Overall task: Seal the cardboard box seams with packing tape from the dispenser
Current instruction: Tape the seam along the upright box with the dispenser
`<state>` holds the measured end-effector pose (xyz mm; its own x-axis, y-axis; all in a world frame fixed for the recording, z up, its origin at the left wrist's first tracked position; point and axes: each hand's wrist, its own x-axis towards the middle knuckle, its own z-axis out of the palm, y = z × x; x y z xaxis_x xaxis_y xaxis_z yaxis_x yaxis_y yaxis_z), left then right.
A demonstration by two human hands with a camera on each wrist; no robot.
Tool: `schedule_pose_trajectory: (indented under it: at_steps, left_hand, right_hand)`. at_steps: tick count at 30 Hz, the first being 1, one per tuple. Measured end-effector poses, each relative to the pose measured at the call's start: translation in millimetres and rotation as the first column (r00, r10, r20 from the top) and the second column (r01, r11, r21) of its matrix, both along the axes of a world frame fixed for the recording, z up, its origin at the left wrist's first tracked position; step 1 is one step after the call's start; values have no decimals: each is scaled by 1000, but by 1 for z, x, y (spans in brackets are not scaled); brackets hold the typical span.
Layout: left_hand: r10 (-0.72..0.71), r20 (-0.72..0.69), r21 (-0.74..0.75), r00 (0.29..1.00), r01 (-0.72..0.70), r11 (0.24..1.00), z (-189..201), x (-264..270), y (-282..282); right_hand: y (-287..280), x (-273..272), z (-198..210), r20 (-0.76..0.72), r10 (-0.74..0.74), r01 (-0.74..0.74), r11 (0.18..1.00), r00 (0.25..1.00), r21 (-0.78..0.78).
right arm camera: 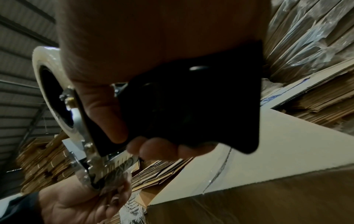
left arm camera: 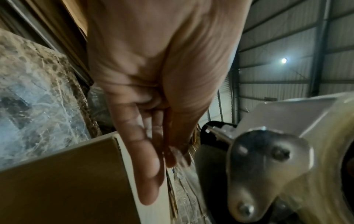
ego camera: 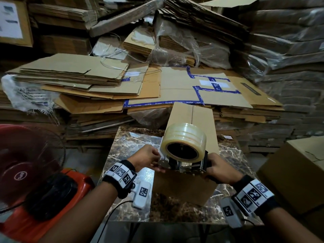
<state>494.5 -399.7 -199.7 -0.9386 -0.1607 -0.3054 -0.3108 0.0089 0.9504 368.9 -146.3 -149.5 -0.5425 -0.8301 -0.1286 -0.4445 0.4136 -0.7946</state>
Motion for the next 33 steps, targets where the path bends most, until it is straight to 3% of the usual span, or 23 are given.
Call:
schedule_pose_trajectory:
  at_steps: [7,11,18,29,33]
  left_hand:
    - [100,12,73,995,-100,992,3,6,-58]
    - [63,72,73,995,-68,995,-11,5,-79]
    - [30,146,141,989,-51,989,-45,3,-78]
    - [173,16,298,985,-170,939,-91,1,-58]
    - [261,-34,203,965,-249,947,-105,-6,-34]
  right_hand:
    - [9,-19,18,-17,-19,19,1000,1000,18]
    - [15,-33,12,-7,-49,49,994,999,100]
    - [4,-30,-9,-115,-58,78,980,992,182]
    - [4,-32,-23,-143,-86,112,976,986,187]
    - [2,-29,-22,-151,-82,113,972,985,207]
